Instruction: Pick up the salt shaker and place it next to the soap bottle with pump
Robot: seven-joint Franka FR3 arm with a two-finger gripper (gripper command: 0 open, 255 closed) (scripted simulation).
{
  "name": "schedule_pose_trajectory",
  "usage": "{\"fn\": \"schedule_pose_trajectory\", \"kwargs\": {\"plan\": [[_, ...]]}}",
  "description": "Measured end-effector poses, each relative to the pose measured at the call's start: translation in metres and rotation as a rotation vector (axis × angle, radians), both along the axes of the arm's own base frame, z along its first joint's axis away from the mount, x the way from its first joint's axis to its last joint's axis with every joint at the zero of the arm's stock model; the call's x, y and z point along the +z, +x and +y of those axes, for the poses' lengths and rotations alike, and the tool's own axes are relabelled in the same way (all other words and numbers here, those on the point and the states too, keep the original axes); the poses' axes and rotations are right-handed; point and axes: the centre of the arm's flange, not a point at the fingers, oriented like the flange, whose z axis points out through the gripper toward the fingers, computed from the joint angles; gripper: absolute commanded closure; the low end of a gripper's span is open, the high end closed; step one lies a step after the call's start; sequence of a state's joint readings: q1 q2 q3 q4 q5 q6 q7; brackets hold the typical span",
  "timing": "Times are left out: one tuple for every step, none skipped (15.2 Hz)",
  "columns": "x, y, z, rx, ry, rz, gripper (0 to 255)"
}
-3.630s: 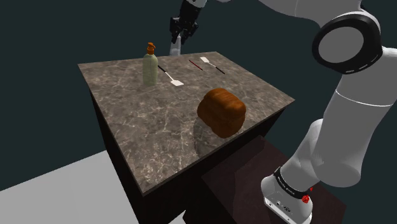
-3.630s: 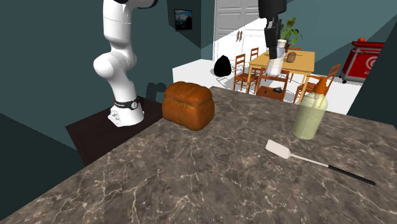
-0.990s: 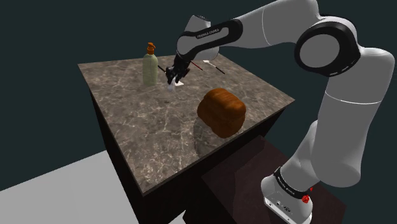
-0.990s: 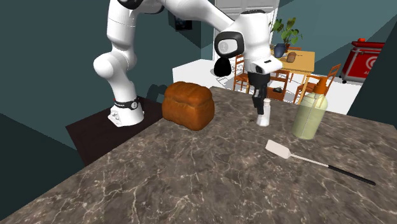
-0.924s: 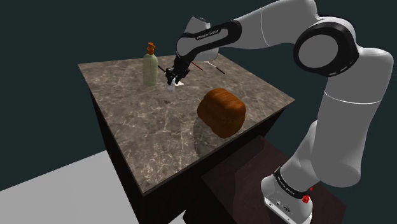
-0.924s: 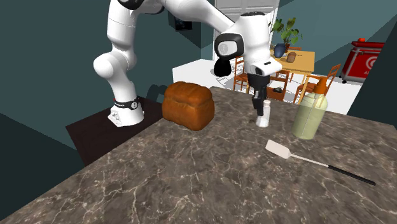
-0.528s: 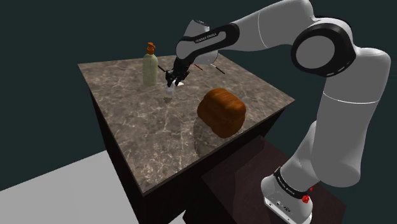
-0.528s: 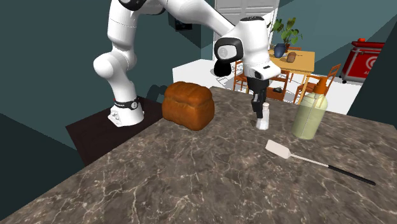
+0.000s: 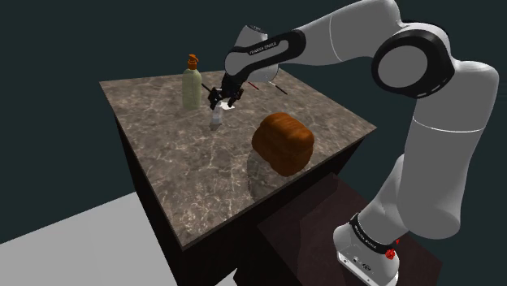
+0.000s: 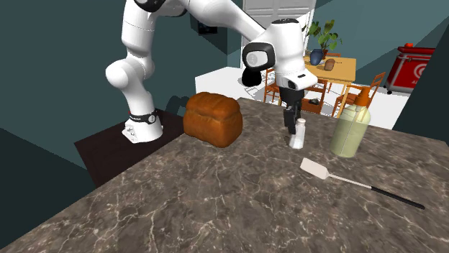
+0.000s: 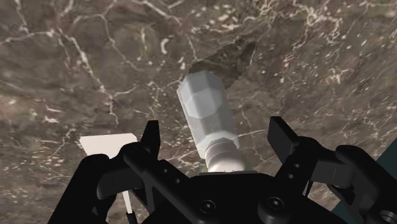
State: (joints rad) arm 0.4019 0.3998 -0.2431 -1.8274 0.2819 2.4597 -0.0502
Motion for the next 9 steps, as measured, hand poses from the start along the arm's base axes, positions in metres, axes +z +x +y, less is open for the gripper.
{"fn": "schedule_pose_trajectory", "kwargs": {"plan": [[0.0, 0.0, 0.0, 0.0, 0.0, 0.0, 0], [0.005, -0.002, -0.001, 0.0, 0.0, 0.0, 0], [0.015, -0.004, 0.0, 0.0, 0.0, 0.0, 0], [0.023, -0.009, -0.004, 0.0, 0.0, 0.0, 0], [0.034, -0.009, -0.004, 0.0, 0.0, -0.001, 0], [0.042, -0.01, -0.004, 0.0, 0.0, -0.001, 0], [0.045, -0.011, -0.006, 0.0, 0.0, -0.001, 0], [0.047, -0.011, -0.006, 0.0, 0.0, -0.001, 0], [0.048, -0.012, -0.006, 0.0, 0.0, -0.001, 0]]}}
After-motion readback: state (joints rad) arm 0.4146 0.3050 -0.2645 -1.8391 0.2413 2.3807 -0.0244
